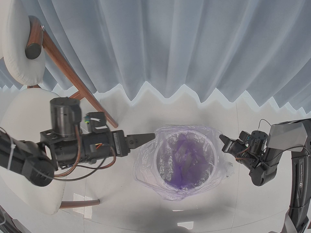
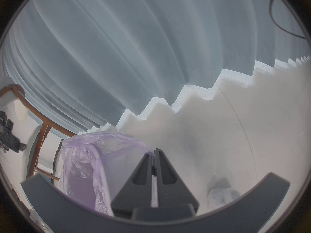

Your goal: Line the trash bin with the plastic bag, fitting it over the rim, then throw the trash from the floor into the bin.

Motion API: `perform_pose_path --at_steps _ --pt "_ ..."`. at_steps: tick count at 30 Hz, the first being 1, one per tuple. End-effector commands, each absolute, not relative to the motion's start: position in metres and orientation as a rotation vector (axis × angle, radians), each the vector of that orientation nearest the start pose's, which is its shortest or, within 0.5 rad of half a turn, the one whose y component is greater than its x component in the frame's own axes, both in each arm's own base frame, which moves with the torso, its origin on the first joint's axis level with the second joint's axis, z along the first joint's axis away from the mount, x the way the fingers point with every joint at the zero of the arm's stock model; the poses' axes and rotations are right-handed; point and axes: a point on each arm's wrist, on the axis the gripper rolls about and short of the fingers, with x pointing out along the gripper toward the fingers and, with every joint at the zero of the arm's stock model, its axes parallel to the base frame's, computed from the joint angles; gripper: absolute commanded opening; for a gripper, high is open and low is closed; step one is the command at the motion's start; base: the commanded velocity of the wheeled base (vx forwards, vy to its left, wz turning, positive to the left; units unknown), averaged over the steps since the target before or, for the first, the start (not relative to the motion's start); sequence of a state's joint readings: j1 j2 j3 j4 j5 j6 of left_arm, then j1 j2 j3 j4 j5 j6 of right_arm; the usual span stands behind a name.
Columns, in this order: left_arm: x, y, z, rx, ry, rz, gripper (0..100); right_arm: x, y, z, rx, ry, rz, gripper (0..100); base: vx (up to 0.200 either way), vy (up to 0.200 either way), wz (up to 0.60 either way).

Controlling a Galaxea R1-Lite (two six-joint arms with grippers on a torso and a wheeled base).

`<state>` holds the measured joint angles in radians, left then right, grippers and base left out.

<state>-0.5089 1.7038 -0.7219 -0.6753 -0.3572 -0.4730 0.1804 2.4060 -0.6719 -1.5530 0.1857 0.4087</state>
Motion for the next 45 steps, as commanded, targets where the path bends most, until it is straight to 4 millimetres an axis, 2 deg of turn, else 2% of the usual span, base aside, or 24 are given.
perform_pose_path --at_steps 1,3,5,9,13,14,16,25,31,33,34,38,45 --pt "0.324 -0.186 0.114 -0.237 0.516 -0.757 100 0.358 0.082 0.0 0.405 0.254 0.353 0 0.0 0.0 0.0" --pt "0.331 -0.19 0.115 -0.236 0.494 -0.761 100 0.357 0.083 0.003 0.406 0.249 0.357 0 0.0 0.0 0.0" --pt "0.355 -0.202 0.113 -0.206 0.439 -0.773 100 0.354 0.088 0.009 0.405 0.24 0.376 0 0.0 0.0 0.0" --pt "0.388 -0.205 0.097 -0.075 0.339 -0.774 100 0.354 0.089 0.015 0.404 0.222 0.384 0 0.0 0.0 0.0" --pt "0.398 -0.209 0.088 -0.059 0.295 -0.787 100 0.354 0.089 0.015 0.405 0.224 0.382 0 0.0 0.0 0.0" --pt "0.399 -0.21 0.085 -0.057 0.296 -0.785 0 0.354 0.088 0.015 0.405 0.223 0.38 0 0.0 0.0 0.0" --pt "0.401 -0.211 0.077 -0.052 0.306 -0.782 0 0.354 0.088 0.015 0.405 0.223 0.38 0 0.0 0.0 0.0" --pt "0.404 -0.212 0.071 -0.054 0.304 -0.793 0 0.354 0.088 0.013 0.405 0.229 0.377 0 0.0 0.0 0.0" --pt "0.407 -0.205 0.084 -0.064 0.242 -0.766 0 0.354 0.089 0.013 0.405 0.225 0.356 0 0.0 0.0 0.0" --pt "0.407 -0.2 0.096 -0.067 0.215 -0.757 0 0.354 0.089 0.012 0.405 0.227 0.354 0 0.0 0.0 0.0" --pt "0.407 -0.198 0.098 -0.067 0.208 -0.754 100 0.354 0.089 0.012 0.405 0.227 0.354 0 0.0 0.0 0.0" --pt "0.405 -0.199 0.1 -0.07 0.195 -0.767 100 0.354 0.09 0.011 0.405 0.229 0.356 0 0.0 0.0 0.0" --pt "0.397 -0.211 0.083 -0.068 0.246 -0.822 100 0.352 0.097 0.011 0.402 0.232 0.364 0 0.0 0.0 0.0"
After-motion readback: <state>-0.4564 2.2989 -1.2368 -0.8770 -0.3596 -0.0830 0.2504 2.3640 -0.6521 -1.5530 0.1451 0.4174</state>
